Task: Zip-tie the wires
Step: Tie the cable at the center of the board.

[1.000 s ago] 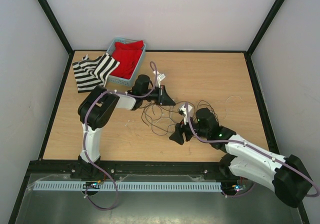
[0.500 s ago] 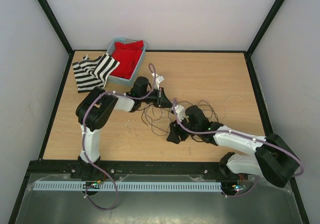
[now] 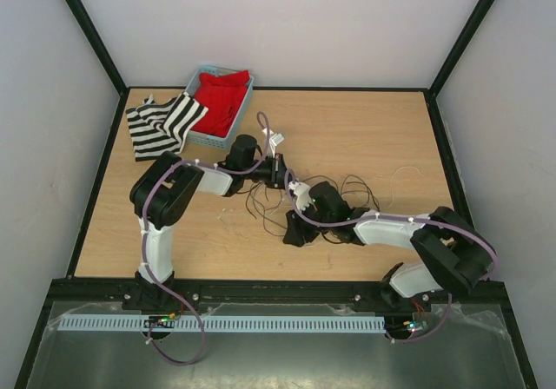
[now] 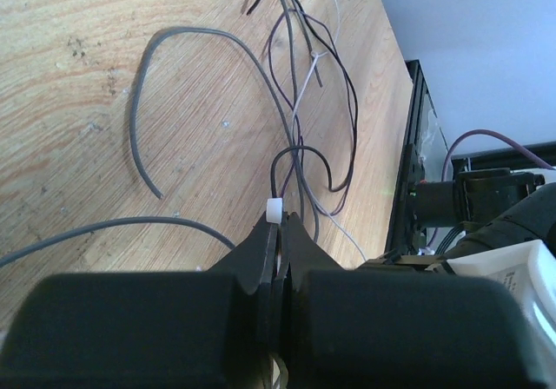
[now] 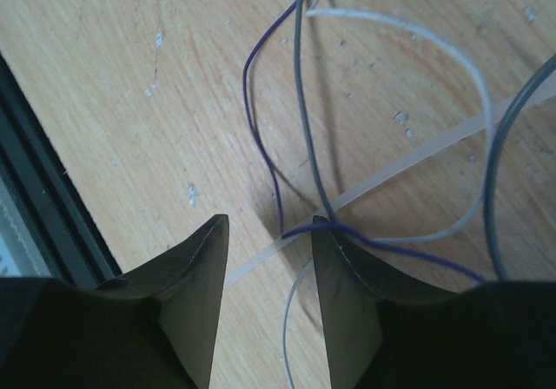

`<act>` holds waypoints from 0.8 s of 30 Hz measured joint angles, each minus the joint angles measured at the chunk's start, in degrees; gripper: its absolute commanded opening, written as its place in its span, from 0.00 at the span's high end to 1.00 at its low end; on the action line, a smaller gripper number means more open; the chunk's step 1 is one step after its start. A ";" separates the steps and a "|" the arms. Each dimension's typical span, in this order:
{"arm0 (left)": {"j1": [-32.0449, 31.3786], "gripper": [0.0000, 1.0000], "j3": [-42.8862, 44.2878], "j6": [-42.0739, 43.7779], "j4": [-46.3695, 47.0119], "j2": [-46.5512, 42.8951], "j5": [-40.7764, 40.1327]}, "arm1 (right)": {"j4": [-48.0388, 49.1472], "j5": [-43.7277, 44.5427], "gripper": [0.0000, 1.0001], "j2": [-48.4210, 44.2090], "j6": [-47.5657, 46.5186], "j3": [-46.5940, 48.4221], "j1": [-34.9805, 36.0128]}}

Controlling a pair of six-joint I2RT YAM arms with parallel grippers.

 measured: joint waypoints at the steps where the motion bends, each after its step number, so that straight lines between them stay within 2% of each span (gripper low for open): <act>1: 0.00 1.00 -0.28 -0.04 0.00 -0.11 -0.02 | 0.04 0.28 0.46 0.48 -0.02 0.42 0.00; 24: -0.74 1.00 -8.00 -4.46 6.80 -1.36 -3.69 | -1.55 15.78 0.46 10.51 -4.09 12.02 0.00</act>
